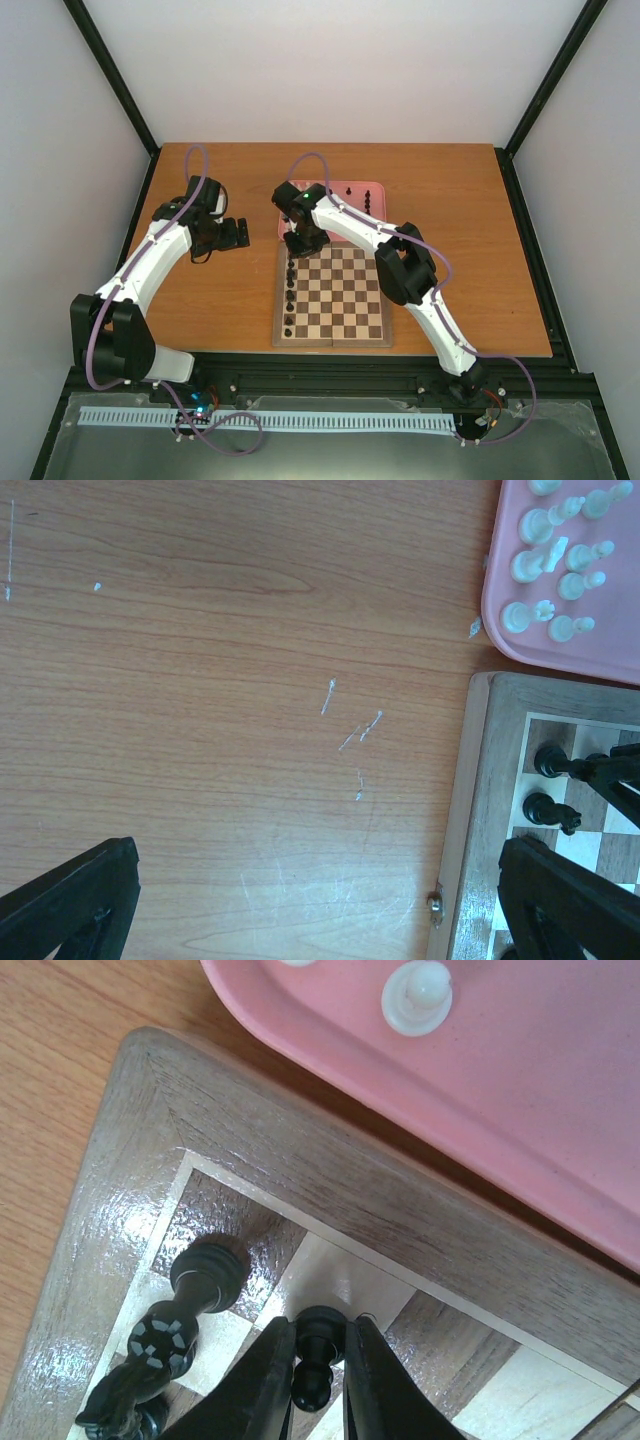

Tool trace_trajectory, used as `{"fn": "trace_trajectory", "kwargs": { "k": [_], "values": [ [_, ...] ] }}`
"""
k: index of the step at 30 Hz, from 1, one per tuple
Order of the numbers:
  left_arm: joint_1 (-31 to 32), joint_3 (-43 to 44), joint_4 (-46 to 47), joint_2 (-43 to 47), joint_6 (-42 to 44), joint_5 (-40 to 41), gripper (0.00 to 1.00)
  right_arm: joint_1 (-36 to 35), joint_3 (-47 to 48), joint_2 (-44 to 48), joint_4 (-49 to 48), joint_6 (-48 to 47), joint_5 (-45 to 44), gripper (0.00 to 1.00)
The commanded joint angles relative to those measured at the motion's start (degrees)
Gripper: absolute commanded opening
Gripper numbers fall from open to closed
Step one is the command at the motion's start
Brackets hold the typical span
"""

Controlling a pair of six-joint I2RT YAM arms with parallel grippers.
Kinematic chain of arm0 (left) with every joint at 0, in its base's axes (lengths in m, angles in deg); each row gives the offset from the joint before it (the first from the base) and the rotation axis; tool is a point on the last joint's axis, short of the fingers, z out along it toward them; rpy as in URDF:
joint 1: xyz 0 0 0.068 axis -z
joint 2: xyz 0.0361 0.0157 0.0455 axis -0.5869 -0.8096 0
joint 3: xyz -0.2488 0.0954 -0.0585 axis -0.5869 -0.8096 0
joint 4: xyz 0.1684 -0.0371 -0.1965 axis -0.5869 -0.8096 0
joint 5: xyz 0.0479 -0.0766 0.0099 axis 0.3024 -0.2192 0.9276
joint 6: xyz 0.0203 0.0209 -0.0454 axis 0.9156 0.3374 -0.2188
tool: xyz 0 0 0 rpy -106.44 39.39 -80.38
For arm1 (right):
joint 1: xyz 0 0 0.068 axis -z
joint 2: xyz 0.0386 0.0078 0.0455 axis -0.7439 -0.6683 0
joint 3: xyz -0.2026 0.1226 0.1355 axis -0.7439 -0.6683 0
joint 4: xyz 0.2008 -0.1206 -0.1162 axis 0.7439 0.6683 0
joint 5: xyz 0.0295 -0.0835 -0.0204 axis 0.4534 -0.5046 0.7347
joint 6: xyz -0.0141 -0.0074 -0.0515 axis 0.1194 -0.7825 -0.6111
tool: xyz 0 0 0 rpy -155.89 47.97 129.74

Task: Set up the chess pieces on the board
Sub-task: Place the chess piece on the chessboard.

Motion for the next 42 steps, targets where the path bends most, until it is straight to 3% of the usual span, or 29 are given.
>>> {"fn": "trace_trajectory", "kwargs": {
  "k": [1,17,20,31,37,42],
  "values": [
    [-0.16,0.95,0.92,-0.1,0.63,0.47,1.0,0.12,1.52,-1.04,0.53,-0.34,-0.83,0.16],
    [-0.16,0.83,0.88,-0.02,0.64,0.55,1.0,0.29,2.07,-1.76,0.65,-0.56,-1.06,0.16],
    [-0.16,0.83,0.87,-0.02,0.64,0.55,1.0,0.29,2.08,-1.37,0.8,-0.63,-1.2,0.22],
    [-0.16,0.84,0.79,0.25,0.71,0.41,1.0,0.37,2.06,0.4,0.55,-0.38,-2.78,0.23],
    [-0.16,0.84,0.96,0.17,0.61,0.13,1.0,0.38,2.11,2.7,0.41,-1.78,-2.11,0.31],
    [-0.16,0.95,1.14,-0.01,0.61,-0.31,1.0,0.38,1.19,4.12,0.29,-3.07,-0.62,0.32]
  ]
}}
